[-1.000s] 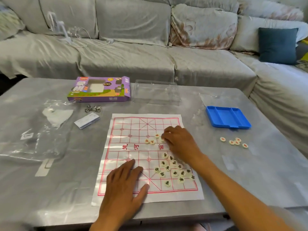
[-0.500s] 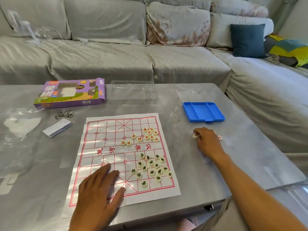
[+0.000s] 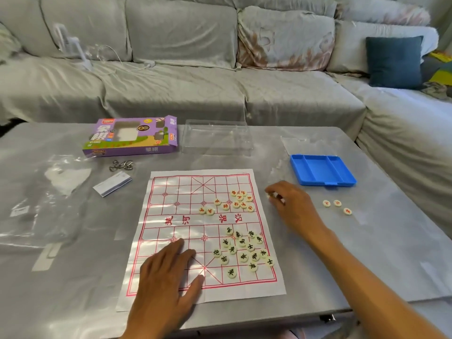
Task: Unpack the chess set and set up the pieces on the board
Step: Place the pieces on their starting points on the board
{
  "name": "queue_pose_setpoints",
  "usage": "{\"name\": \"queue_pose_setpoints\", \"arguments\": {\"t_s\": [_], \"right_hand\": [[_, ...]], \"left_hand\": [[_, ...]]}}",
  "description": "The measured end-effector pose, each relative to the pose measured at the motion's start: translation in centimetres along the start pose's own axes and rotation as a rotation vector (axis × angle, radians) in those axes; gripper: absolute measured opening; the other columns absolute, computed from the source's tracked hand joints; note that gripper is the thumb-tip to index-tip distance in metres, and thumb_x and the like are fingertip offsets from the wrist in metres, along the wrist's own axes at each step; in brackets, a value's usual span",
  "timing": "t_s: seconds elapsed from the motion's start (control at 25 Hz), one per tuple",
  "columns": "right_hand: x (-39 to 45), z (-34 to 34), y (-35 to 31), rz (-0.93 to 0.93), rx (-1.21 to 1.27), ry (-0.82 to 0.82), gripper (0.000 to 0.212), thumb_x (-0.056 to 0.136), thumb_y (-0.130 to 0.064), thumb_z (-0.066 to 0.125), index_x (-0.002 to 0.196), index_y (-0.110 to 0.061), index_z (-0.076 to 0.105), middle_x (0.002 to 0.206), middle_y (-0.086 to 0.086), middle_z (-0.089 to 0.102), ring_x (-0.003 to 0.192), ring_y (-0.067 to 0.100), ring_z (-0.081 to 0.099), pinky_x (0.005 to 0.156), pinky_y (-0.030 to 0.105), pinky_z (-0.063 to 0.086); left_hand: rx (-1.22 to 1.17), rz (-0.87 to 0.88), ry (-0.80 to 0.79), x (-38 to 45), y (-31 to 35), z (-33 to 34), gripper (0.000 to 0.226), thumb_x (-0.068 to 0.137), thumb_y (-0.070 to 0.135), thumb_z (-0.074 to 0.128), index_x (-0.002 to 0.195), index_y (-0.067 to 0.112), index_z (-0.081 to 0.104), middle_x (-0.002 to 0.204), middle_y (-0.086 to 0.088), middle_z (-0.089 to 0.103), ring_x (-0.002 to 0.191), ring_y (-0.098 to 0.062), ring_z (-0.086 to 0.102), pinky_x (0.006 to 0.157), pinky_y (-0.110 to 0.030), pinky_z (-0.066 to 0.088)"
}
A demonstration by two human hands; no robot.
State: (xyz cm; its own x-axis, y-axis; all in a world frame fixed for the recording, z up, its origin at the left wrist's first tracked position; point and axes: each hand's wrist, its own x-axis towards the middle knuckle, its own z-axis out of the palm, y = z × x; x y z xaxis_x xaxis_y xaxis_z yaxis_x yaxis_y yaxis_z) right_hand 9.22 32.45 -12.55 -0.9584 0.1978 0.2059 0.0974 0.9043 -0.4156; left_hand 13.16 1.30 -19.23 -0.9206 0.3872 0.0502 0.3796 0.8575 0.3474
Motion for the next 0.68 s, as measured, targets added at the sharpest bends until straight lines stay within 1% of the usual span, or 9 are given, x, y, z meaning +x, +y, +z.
{"name": "queue_pose_setpoints", "arguments": {"t_s": [0.08, 0.16, 0.28, 0.4, 0.44, 0.52, 0.6, 0.64, 0.68], "right_hand": [[0.6, 2.5, -5.6, -0.177, 0.051, -0.066, 0.025, 0.097, -0.021, 0.053, 0.12, -0.021, 0.062, 0.121, -0.006, 0.061, 0.107, 0.012, 0.055, 0.091, 0.023, 0.043], [1.7, 5.7, -9.3, -0.274, 0.016, -0.099, 0.026, 0.096, -0.013, 0.054, 0.119, -0.019, 0.063, 0.121, -0.003, 0.062, 0.107, 0.017, 0.055, 0.091, 0.026, 0.043], [4.3, 8.8, -11.2, -0.199, -0.055, -0.07, 0.025, 0.093, -0.011, 0.059, 0.117, -0.018, 0.065, 0.12, 0.002, 0.065, 0.102, 0.021, 0.06, 0.093, 0.031, 0.046], [5.2, 9.8, -11.2, -0.194, -0.121, -0.137, 0.018, 0.093, -0.019, 0.058, 0.109, -0.016, 0.067, 0.113, 0.004, 0.067, 0.098, 0.021, 0.062, 0.086, 0.027, 0.044], [5.2, 9.3, -11.0, -0.185, -0.081, -0.131, 0.019, 0.094, -0.022, 0.058, 0.11, -0.016, 0.066, 0.115, 0.003, 0.066, 0.102, 0.021, 0.06, 0.086, 0.027, 0.043], [5.2, 7.3, -10.0, -0.16, -0.005, -0.093, 0.022, 0.095, -0.027, 0.056, 0.112, -0.018, 0.065, 0.122, -0.001, 0.062, 0.11, 0.019, 0.056, 0.093, 0.03, 0.042], [4.6, 4.1, -7.3, -0.145, -0.057, -0.065, 0.021, 0.096, -0.028, 0.053, 0.111, -0.019, 0.065, 0.121, -0.003, 0.063, 0.108, 0.018, 0.056, 0.093, 0.032, 0.045], [4.0, 2.5, -4.8, -0.095, -0.108, -0.031, 0.021, 0.097, -0.027, 0.051, 0.11, -0.019, 0.066, 0.118, -0.002, 0.064, 0.104, 0.018, 0.057, 0.089, 0.032, 0.047], [3.3, 0.9, -1.6, 0.003, -0.155, 0.021, 0.022, 0.096, -0.024, 0.05, 0.11, -0.019, 0.066, 0.117, -0.001, 0.065, 0.102, 0.019, 0.058, 0.085, 0.031, 0.048]], "left_hand": [[0.004, -0.002, -0.007, -0.1, 0.0, -0.1, 0.056, 0.085, 0.075, 0.023, 0.119, 0.042, 0.055, 0.139, 0.008, 0.052, 0.123, -0.022, 0.054, 0.099, -0.048, 0.035], [0.019, -0.007, -0.02, -0.1, 0.2, -0.4, 0.055, 0.086, 0.074, 0.023, 0.117, 0.042, 0.056, 0.135, 0.008, 0.056, 0.117, -0.02, 0.059, 0.095, -0.045, 0.039], [0.035, -0.001, -0.014, 0.3, 0.2, -0.2, 0.052, 0.085, 0.073, 0.023, 0.114, 0.043, 0.053, 0.13, 0.01, 0.06, 0.11, -0.018, 0.064, 0.091, -0.042, 0.041], [0.047, 0.016, 0.007, 0.4, -0.3, 0.0, 0.053, 0.085, 0.074, 0.022, 0.113, 0.042, 0.055, 0.129, 0.008, 0.061, 0.109, -0.019, 0.065, 0.089, -0.044, 0.044], [0.065, 0.026, 0.025, 0.5, -0.4, 0.1, 0.054, 0.086, 0.073, 0.022, 0.112, 0.042, 0.057, 0.128, 0.007, 0.061, 0.108, -0.02, 0.065, 0.088, -0.044, 0.045], [0.084, 0.037, 0.031, 0.5, -0.6, 0.2, 0.055, 0.086, 0.073, 0.021, 0.11, 0.04, 0.059, 0.127, 0.005, 0.062, 0.108, -0.022, 0.065, 0.088, -0.047, 0.044], [0.084, 0.048, 0.039, 0.6, -0.6, 0.4, 0.056, 0.086, 0.072, 0.022, 0.109, 0.038, 0.06, 0.128, 0.004, 0.062, 0.109, -0.024, 0.064, 0.089, -0.05, 0.045], [0.092, 0.056, 0.045, 0.6, -0.6, 0.4, 0.057, 0.086, 0.072, 0.022, 0.109, 0.037, 0.06, 0.127, 0.003, 0.062, 0.108, -0.025, 0.064, 0.088, -0.051, 0.045], [0.103, 0.063, 0.056, 0.7, -0.7, 0.4, 0.059, 0.086, 0.072, 0.021, 0.109, 0.036, 0.061, 0.127, 0.002, 0.062, 0.108, -0.026, 0.064, 0.087, -0.053, 0.046]]}}
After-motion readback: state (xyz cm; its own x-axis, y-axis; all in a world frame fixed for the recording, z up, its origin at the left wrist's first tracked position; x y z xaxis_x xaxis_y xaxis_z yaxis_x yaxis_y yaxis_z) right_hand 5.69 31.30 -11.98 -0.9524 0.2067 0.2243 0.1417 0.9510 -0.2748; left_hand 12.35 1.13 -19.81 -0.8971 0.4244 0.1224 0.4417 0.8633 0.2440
